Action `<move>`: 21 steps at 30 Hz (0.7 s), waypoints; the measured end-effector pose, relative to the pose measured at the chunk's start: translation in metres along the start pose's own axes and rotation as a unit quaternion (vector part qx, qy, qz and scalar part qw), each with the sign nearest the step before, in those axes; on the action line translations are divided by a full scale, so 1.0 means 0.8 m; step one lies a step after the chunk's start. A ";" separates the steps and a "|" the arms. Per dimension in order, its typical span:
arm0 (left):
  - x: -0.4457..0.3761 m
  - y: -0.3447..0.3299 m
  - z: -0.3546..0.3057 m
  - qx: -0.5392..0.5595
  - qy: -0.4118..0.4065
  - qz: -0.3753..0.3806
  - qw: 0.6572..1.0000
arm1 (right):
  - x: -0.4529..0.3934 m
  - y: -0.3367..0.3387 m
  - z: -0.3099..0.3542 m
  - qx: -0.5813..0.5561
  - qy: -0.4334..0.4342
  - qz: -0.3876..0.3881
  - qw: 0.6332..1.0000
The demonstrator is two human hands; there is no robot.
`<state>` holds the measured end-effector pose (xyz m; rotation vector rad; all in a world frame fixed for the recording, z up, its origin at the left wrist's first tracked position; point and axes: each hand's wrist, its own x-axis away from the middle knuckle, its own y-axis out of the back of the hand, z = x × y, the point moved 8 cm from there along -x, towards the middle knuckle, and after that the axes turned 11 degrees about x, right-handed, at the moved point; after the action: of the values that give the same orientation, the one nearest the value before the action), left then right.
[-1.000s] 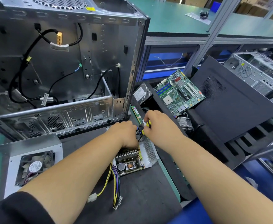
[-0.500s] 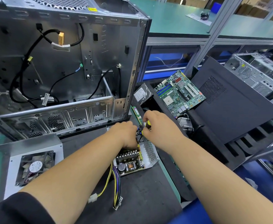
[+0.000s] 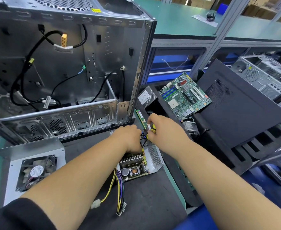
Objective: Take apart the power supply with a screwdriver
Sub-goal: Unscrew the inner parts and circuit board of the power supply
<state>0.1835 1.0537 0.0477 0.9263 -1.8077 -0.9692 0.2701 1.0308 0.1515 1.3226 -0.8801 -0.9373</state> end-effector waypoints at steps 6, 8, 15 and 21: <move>0.000 0.000 0.001 0.005 0.003 -0.001 1.000 | 0.002 0.000 0.001 0.030 0.006 0.002 1.000; 0.000 -0.001 0.002 0.009 0.007 0.002 1.000 | 0.003 0.001 0.000 0.067 -0.002 -0.011 0.998; 0.000 0.000 0.001 0.006 0.000 -0.002 1.000 | 0.001 0.003 -0.004 0.018 -0.023 -0.010 1.000; 0.000 0.000 0.001 0.005 -0.001 -0.005 1.000 | 0.002 -0.003 -0.003 -0.005 -0.019 0.017 1.000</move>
<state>0.1829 1.0537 0.0476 0.9420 -1.8129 -0.9668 0.2729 1.0301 0.1491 1.2801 -0.9230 -0.9417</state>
